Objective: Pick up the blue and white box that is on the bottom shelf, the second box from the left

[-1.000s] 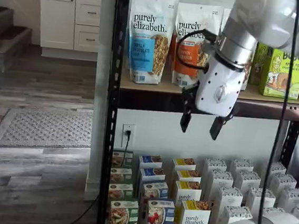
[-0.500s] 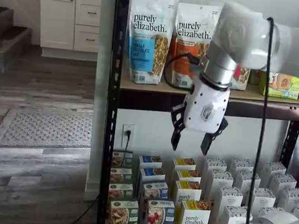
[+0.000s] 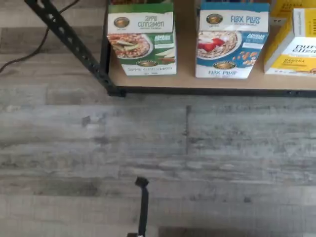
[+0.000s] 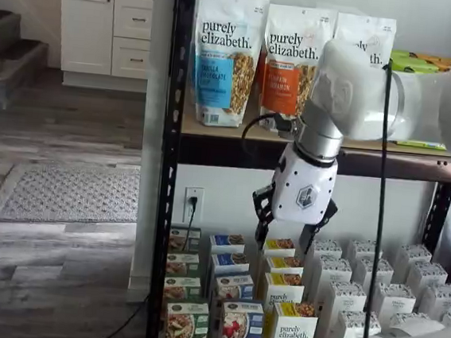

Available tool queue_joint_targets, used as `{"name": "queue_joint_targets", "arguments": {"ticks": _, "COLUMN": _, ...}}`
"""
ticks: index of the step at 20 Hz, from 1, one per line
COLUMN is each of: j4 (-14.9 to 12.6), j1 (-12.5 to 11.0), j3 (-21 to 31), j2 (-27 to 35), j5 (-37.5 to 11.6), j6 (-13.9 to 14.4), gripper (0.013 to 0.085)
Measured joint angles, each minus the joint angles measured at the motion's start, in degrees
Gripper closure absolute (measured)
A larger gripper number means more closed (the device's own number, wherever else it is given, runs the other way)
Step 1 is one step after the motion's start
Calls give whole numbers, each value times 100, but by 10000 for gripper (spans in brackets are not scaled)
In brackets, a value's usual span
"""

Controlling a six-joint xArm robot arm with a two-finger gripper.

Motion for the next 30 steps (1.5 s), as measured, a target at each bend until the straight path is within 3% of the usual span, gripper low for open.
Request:
{"name": "queue_joint_targets", "arguments": {"ticks": 8, "j4": 27, "j1": -221, "j3": 366, "j2": 279, "j5": -653, "j6": -267, "gripper": 130}}
{"name": "queue_joint_targets", "arguments": {"ticks": 24, "j4": 49, "j1": -303, "j3": 509, "j2": 1448, "j5": -2009, "j6": -442, "gripper": 130}}
{"name": "queue_joint_targets", "arguments": {"ticks": 28, "j4": 146, "j1": -329, "j3": 482, "j2": 1675, "j5": -2152, "j6": -546, "gripper": 130}}
{"name": "queue_joint_targets", "arguments": {"ticks": 30, "j4": 408, "j1": -370, "j3": 460, "j2": 1789, "j5": -2196, "j6": -778, "gripper": 130}}
